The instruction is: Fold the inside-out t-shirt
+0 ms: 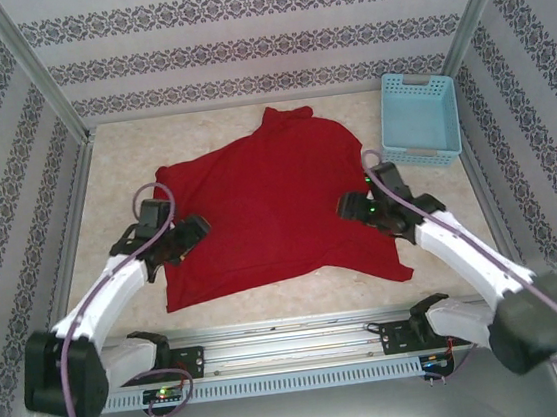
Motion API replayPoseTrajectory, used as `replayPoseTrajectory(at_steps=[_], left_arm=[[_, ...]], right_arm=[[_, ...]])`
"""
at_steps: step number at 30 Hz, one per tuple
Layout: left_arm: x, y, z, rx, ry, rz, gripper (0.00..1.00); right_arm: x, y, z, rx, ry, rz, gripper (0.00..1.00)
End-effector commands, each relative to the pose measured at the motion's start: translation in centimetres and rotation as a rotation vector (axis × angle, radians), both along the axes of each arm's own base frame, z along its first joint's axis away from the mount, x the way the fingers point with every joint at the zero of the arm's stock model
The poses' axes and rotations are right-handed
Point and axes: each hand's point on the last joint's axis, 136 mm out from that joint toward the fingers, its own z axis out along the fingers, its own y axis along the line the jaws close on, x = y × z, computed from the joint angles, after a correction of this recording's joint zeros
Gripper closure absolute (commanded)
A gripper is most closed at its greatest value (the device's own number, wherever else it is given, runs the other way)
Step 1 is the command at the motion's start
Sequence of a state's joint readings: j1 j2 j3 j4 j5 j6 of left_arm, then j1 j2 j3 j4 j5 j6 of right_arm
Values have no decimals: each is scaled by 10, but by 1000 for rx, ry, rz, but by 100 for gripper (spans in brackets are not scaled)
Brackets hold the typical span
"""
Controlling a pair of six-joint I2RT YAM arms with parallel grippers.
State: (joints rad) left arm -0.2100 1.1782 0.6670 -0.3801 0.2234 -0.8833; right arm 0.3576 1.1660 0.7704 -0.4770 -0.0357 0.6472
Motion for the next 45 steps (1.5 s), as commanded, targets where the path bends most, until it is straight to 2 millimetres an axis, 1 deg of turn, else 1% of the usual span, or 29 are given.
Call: replayPoseTrajectory(at_steps=[1,4,6,8,10,11,12,13,14,16,17,19,21,22,23,24,25,27,29,30,32,34,37,40,43,45], left_arm=[[19,-11,-22,20,-30,-23,22],[10,-11,-55,21,30,-16,20],[-1,-5,-74,40,67,-1,18],[-11,-1,-87,50,92,13,15],[-18,4,-94,67,104,22,15],[-16,5,-91,71,98,17,15],[-13,6,-85,78,86,12,14],[-7,9,-74,97,68,11,14],[1,12,-60,123,39,10,13],[19,24,-25,210,-23,15,10],[29,29,-9,242,-50,21,9],[52,41,25,296,-107,34,7],[77,51,48,347,-141,43,6],[90,56,57,372,-141,51,6],[101,60,61,394,-138,56,6],[115,65,64,418,-132,59,6],[128,72,64,438,-120,69,7],[152,83,58,446,-92,85,10],[174,95,45,446,-49,96,14],[186,101,37,449,-29,96,16],[203,111,22,467,26,98,19],[222,118,8,473,63,82,23],[242,119,-9,486,102,43,26],[254,123,-21,517,140,14,28],[260,128,-35,539,184,1,31],[261,132,-43,537,202,2,34]], right_arm=[[19,14,-19,-49,30,46,28],[20,26,-52,-49,121,57,29],[14,25,-73,-51,175,38,29],[3,17,-92,-80,233,1,27],[-13,4,-107,-108,276,-40,26],[-19,-3,-112,-123,289,-62,25],[-25,-5,-115,-115,292,-69,23],[-30,-6,-116,-101,301,-80,23],[-34,-9,-114,-103,304,-91,23],[-33,-14,-99,-128,270,-96,22],[-29,-17,-88,-143,238,-100,22],[-12,-19,-60,-160,144,-102,21],[8,-12,-36,-159,67,-74,20],[19,-7,-26,-156,43,-59,20],[28,-3,-20,-157,32,-47,20],[41,4,-12,-153,17,-28,20],[52,9,-8,-153,11,-12,20],[76,20,0,-149,-11,16,20],[97,30,2,-151,-20,41,20],[106,35,0,-152,-15,60,20],[122,41,0,-151,-16,67,20],[142,51,-4,-132,-23,93,20],[163,58,-15,-133,1,118,21],[179,54,-32,-143,29,115,22],[185,46,-52,-142,73,96,23],[186,41,-61,-122,98,81,23]])
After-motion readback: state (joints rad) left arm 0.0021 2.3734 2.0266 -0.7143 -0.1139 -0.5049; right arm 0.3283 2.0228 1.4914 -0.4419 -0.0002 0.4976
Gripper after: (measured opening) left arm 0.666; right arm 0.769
